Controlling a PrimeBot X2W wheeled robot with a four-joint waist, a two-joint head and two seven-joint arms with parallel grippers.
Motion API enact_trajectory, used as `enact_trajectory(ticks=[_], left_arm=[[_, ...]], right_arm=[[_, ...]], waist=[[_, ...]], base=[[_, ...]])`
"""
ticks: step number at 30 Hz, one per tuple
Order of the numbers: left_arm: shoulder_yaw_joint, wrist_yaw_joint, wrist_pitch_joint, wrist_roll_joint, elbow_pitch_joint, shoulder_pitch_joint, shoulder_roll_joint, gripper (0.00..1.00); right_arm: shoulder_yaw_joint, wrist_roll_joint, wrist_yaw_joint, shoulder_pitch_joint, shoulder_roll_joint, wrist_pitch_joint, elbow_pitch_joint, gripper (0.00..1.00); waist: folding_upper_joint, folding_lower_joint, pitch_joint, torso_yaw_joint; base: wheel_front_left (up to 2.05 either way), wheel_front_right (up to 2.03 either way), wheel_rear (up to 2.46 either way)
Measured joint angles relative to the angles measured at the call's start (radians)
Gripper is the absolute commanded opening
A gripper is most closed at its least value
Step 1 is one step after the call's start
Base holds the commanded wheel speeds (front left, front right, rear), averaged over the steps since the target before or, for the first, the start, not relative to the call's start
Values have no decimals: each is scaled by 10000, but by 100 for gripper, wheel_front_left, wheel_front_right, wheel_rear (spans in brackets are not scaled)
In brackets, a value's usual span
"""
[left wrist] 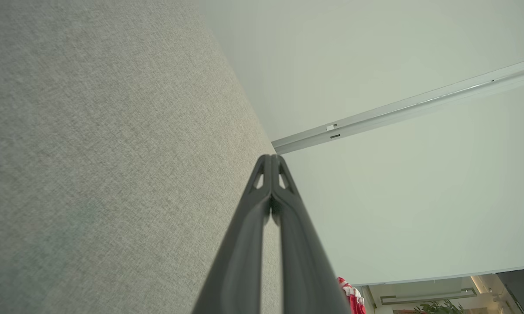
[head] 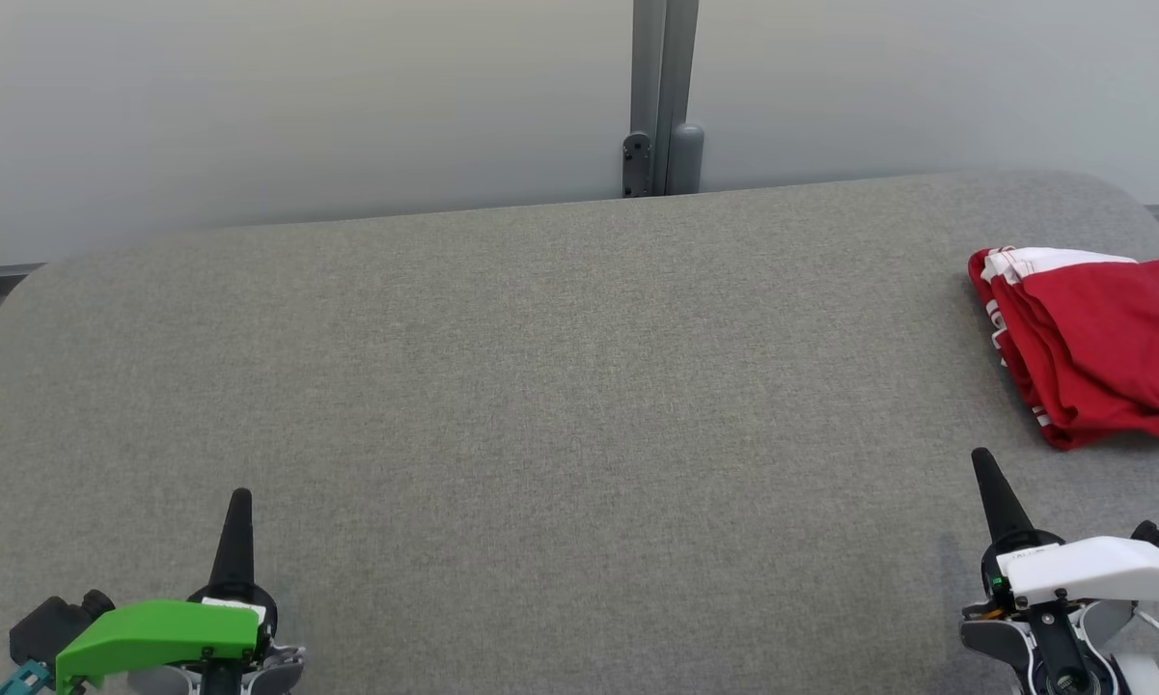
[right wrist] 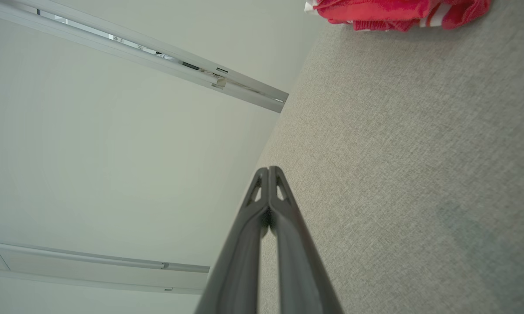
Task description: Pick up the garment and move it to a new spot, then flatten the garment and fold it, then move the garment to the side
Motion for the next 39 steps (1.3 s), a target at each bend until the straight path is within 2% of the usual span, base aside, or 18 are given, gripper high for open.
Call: enact_trajectory(ticks=[39], left_arm=[[393,-100,815,-3010,-217,-452,4,0]], right_arm=[[-134,3279,0,-463,132,798,132,0]], waist=[[0,0,76,-133]], base=[[0,0,0]])
